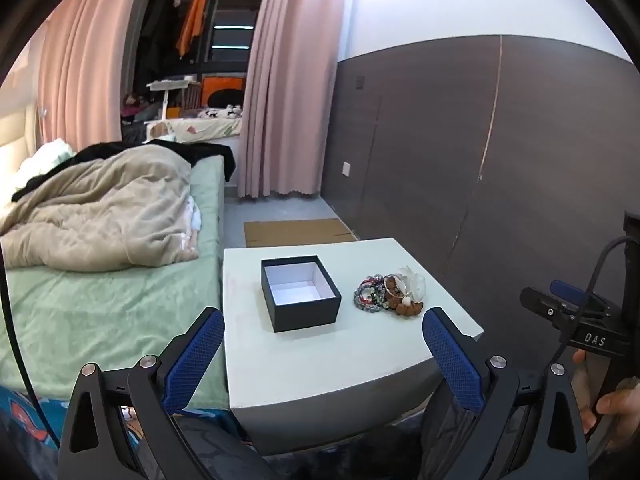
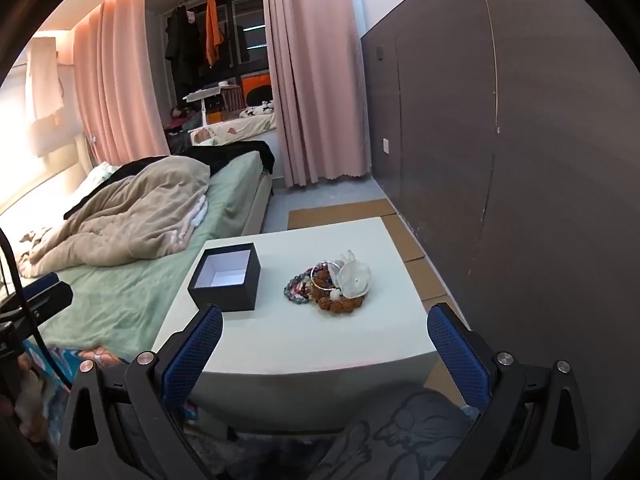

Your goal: Organize jewelry

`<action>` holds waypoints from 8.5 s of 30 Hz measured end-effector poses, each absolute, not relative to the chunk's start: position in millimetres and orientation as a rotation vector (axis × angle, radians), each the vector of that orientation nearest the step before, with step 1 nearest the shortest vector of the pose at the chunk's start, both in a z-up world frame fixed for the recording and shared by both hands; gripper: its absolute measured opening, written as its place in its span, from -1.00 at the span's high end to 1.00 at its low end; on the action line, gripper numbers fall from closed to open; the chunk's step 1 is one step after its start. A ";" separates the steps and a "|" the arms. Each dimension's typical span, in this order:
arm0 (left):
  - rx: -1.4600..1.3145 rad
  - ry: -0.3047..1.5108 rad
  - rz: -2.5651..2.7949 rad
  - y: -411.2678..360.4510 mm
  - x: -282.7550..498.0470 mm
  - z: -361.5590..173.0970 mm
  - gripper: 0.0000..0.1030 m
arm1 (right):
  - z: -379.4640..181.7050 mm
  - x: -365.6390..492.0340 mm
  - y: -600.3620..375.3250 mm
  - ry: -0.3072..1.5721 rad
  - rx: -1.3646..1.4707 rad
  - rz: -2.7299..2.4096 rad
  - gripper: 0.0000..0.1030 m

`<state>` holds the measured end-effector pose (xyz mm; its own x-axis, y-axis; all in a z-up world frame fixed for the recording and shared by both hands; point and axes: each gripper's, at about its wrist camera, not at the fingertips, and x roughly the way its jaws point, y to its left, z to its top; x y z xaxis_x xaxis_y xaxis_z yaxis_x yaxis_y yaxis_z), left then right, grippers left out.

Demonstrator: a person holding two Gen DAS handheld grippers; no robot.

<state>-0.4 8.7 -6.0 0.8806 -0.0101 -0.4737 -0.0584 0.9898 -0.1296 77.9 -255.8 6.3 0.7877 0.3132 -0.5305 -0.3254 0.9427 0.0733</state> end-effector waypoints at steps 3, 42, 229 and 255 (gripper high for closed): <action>-0.147 0.495 0.031 10.3 -1.3 -6.5 -0.93 | 7.1 76.2 -256.3 0.561 -0.025 0.341 -1.00; -0.136 0.506 0.013 13.5 -3.6 -3.3 -0.93 | 5.1 75.9 -252.1 0.558 -0.046 0.337 -1.00; -0.333 0.824 -0.077 51.4 235.1 -66.5 -0.38 | -50.6 320.2 -177.0 1.007 0.145 0.560 -0.27; -0.199 1.015 -0.242 -76.4 294.8 -119.5 -0.07 | -83.9 346.4 -284.5 1.134 0.356 0.405 -0.27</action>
